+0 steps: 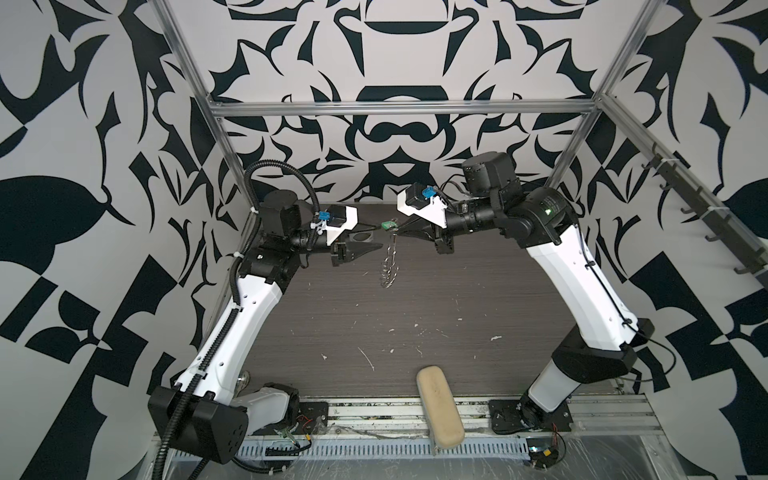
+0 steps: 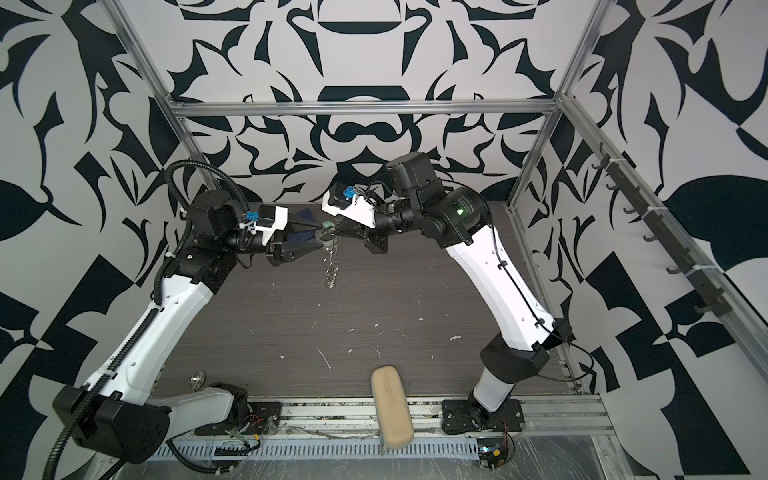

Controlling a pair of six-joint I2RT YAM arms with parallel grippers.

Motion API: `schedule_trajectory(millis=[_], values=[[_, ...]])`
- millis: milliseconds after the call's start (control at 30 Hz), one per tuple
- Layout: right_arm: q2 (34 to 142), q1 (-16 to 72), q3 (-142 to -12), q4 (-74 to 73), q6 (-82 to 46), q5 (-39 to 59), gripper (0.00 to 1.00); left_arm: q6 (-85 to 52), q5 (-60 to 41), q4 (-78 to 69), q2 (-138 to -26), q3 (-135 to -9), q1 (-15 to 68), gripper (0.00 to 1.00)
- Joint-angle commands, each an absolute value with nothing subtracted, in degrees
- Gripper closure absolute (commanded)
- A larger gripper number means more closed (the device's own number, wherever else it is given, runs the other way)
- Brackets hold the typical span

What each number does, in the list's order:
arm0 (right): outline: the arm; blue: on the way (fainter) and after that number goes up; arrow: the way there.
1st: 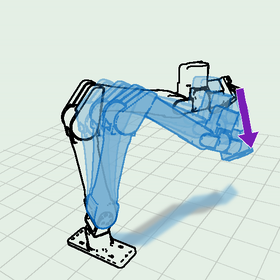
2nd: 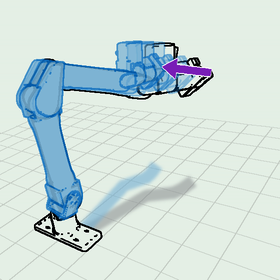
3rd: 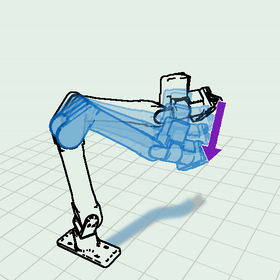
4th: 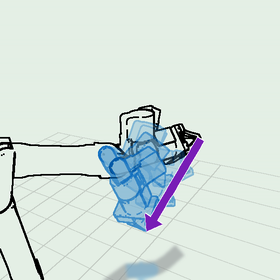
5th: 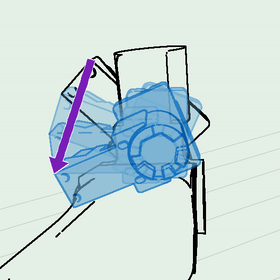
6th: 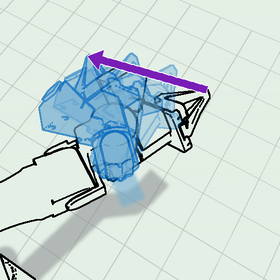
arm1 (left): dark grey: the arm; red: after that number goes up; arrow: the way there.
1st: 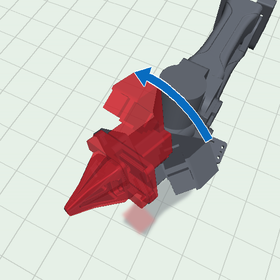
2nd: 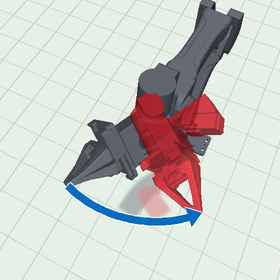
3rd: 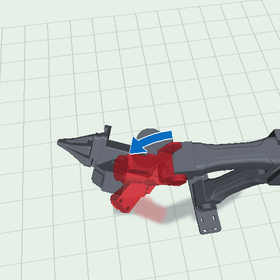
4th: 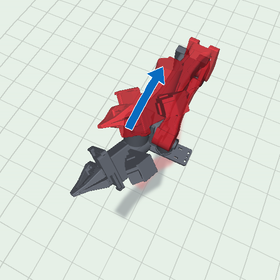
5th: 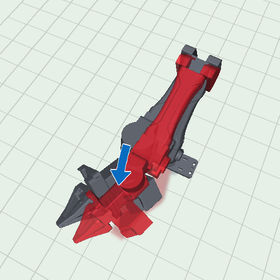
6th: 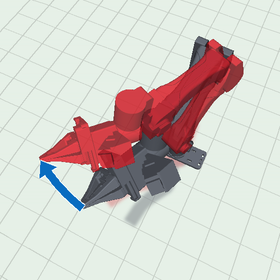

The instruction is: Remove the keys from the keyring

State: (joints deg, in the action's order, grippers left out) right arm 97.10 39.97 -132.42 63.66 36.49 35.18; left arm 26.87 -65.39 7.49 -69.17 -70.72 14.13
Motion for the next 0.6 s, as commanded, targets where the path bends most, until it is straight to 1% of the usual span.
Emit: schedule_trajectory(millis=[0, 133, 267, 433, 567], values=[[98.1, 40.7, -136.6, 69.7, 37.2, 31.8, 1.00, 27.4, -65.5, 9.0, -65.7, -68.2, 12.4, 0.52], [99.8, 40.8, -137.1, 73.7, 35.8, 31.5, 1.00, 34.4, -65.1, 11.8, -61.7, -65.5, 12.6, 0.52], [101.0, 40.8, -137.0, 75.9, 34.3, 33.5, 1.00, 39.1, -63.9, 11.6, -57.1, -62.2, 13.7, 0.52], [99.2, 41.2, -130.7, 73.7, 33.0, 34.0, 1.00, 47.4, -58.7, 11.7, -52.3, -57.7, 17.5, 0.52], [98.4, 41.9, -127.2, 72.2, 30.1, 33.6, 1.00, 49.6, -56.4, 12.0, -51.9, -56.4, 19.9, 0.52]])
